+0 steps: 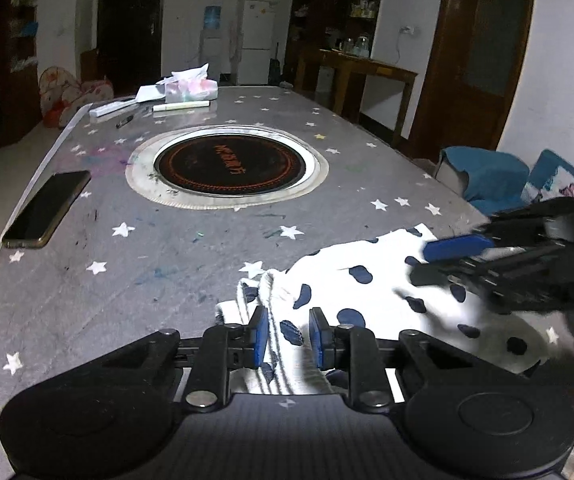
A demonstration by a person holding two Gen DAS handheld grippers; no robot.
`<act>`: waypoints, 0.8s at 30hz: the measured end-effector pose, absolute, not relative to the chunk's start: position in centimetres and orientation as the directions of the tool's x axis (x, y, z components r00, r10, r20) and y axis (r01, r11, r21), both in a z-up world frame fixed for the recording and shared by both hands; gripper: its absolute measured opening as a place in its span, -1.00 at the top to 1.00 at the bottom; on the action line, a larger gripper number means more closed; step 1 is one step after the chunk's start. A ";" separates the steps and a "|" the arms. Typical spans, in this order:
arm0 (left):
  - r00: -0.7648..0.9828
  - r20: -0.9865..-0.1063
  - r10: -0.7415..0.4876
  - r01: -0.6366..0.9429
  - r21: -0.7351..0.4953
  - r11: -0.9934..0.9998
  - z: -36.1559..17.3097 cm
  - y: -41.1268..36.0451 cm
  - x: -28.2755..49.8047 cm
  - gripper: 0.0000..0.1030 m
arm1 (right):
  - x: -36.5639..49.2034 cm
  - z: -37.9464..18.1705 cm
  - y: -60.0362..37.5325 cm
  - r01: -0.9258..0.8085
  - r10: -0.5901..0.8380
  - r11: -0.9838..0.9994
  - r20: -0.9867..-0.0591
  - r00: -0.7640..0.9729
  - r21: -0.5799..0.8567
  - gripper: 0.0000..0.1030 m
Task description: Fold clothes
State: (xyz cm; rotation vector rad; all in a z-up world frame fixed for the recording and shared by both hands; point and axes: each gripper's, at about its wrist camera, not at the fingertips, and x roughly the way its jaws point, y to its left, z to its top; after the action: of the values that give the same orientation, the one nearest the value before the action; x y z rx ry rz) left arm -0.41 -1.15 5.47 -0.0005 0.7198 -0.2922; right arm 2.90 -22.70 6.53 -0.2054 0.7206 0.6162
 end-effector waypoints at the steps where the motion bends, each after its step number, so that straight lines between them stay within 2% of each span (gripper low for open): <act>1: 0.710 -0.655 -0.261 0.261 -0.100 0.960 5.3 -1.2 -0.2 0.53 | 2.3 6.5 -23.2 -0.587 0.445 0.809 -0.676 0.588 0.021 0.46; 12: 0.712 -0.662 -0.233 0.207 -0.119 0.971 5.3 -0.5 0.0 0.50 | 0.9 3.8 -28.6 -0.454 0.351 0.890 -0.708 0.613 0.049 0.46; 20: 0.731 -0.634 -0.253 0.231 -0.118 0.966 6.5 -1.2 -1.4 0.50 | -1.0 4.4 -29.3 -0.445 0.354 0.894 -0.688 0.634 0.050 0.46; 24: 0.730 -0.620 -0.287 0.269 -0.125 0.955 7.0 -2.1 -2.0 0.50 | -2.6 5.2 -28.3 -0.492 0.387 0.870 -0.671 0.632 0.038 0.45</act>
State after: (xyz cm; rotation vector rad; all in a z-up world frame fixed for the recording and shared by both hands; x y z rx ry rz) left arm -1.95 -2.05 7.02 -0.0269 0.6867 -0.3061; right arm -2.64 -28.25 5.17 -0.1547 0.7294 0.5053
